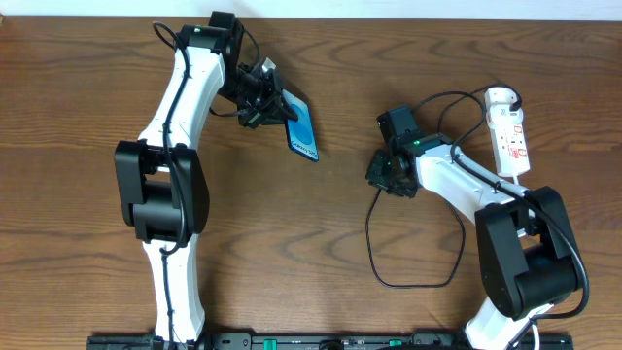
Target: Plug charger to phone and switch on socket
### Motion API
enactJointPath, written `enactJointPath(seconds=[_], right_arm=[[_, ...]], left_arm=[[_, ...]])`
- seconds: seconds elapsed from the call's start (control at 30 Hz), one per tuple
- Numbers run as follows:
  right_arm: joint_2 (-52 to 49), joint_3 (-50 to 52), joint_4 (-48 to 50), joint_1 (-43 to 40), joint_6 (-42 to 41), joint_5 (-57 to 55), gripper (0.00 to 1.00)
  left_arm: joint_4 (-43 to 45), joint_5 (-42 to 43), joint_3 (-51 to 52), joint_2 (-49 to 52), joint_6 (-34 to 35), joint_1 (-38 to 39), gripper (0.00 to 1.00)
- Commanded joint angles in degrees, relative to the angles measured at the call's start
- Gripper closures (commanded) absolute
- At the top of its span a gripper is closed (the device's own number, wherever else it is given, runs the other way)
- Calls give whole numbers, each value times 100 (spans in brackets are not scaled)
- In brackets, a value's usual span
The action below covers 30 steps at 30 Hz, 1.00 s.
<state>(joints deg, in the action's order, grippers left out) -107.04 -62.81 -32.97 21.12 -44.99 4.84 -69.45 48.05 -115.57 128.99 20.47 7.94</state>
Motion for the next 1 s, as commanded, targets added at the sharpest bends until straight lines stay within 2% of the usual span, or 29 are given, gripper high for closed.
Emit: enactJointPath(seconds=[0.0,0.3,0.53,0.63,0.67,0.83,0.97], right_arm=[[-400,260,-122,-4,-129,149,73],[-400,260,-131,-9,-127,151,76],[-400,260,-109,-9,-114,153,89],[-396,258,-109,-13,-52,188,98],[-393,254,-109,-26,2,240,98],[-308,243,-109,-190,313,608,99],[-74,243,-87,-420,807,1156,99]], left_arm=[[-39,136,7,-170,-138,-11,93],[-39,136,7,-170,-138,-11,93],[-39,138,7,-170,-136,-11,93],[-39,195,7,-170,-138,-11,93],[-42,254,7,-170,-138,-11,93],[22,813,7,-170,-138,-11,93],[369,1991,7,-170,-382,-11,93]])
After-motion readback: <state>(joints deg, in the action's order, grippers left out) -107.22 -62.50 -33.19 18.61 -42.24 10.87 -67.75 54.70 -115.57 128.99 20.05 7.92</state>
